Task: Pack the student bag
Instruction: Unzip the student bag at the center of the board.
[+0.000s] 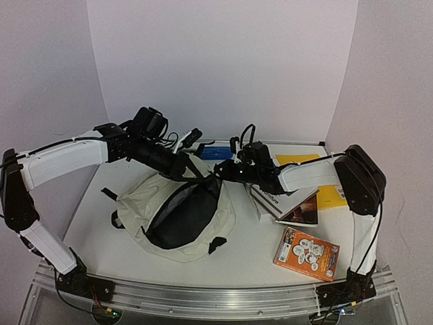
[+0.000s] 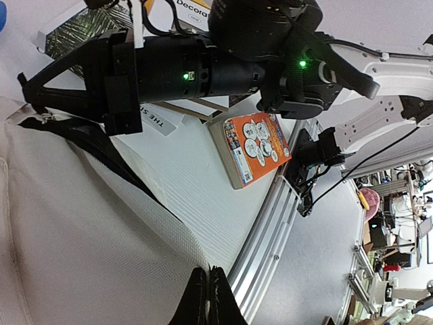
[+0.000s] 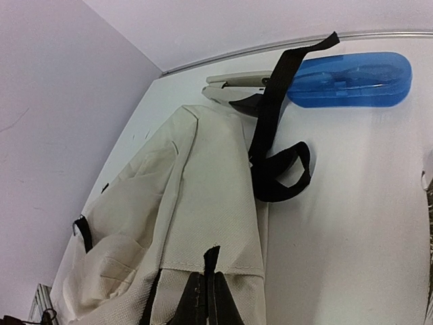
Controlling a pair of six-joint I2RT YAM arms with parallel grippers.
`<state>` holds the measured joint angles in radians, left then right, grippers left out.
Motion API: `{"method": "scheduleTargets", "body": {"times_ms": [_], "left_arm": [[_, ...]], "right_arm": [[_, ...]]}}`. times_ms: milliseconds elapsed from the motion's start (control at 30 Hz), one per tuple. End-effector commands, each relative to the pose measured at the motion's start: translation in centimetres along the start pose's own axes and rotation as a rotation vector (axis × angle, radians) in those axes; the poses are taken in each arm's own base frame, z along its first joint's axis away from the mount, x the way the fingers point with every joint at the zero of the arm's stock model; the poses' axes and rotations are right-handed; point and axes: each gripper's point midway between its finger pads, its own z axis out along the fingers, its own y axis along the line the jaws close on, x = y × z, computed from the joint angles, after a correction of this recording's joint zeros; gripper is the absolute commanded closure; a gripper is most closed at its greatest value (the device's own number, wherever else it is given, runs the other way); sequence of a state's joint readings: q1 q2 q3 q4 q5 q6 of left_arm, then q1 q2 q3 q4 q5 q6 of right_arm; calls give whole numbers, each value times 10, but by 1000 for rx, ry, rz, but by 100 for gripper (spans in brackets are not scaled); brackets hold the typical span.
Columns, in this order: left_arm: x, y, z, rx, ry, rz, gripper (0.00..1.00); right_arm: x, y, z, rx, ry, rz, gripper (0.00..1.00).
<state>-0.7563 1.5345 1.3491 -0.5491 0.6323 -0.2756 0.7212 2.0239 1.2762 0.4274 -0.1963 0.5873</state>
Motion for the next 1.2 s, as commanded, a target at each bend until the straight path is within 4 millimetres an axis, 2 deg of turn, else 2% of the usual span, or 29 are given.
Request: {"method": "scheduleTargets", "body": {"times_ms": [0,200,333,433,467,567,700,900,1167], "left_arm": [[-1,-76,-19,325,75,90,100],[16,-73,-7,387,175,33,100],[36,-62,4,381,248,-26,100],[52,-43,15,325,279,-62,100],[58,-31,21,272,282,-78,100],[72,-13,33,240,275,-119,100],[91,-5,49,298,290,-188,100],[102,-10,62,360,323,-196,100],[121,-29,88,449,428,-193,100]], "right_arm": [[-12,-45,14,98,-35,-75,100],[-9,-43,33,59,-32,-46,100],[-13,-38,39,20,-41,-17,100],[-14,-36,37,7,-42,-13,100],[-16,-35,35,5,-46,-15,100],[-12,-34,26,3,-41,-24,100],[-8,-24,20,-62,-30,-31,100],[1,-20,33,-128,-16,12,100],[-7,-13,46,-190,-67,53,100]]}}
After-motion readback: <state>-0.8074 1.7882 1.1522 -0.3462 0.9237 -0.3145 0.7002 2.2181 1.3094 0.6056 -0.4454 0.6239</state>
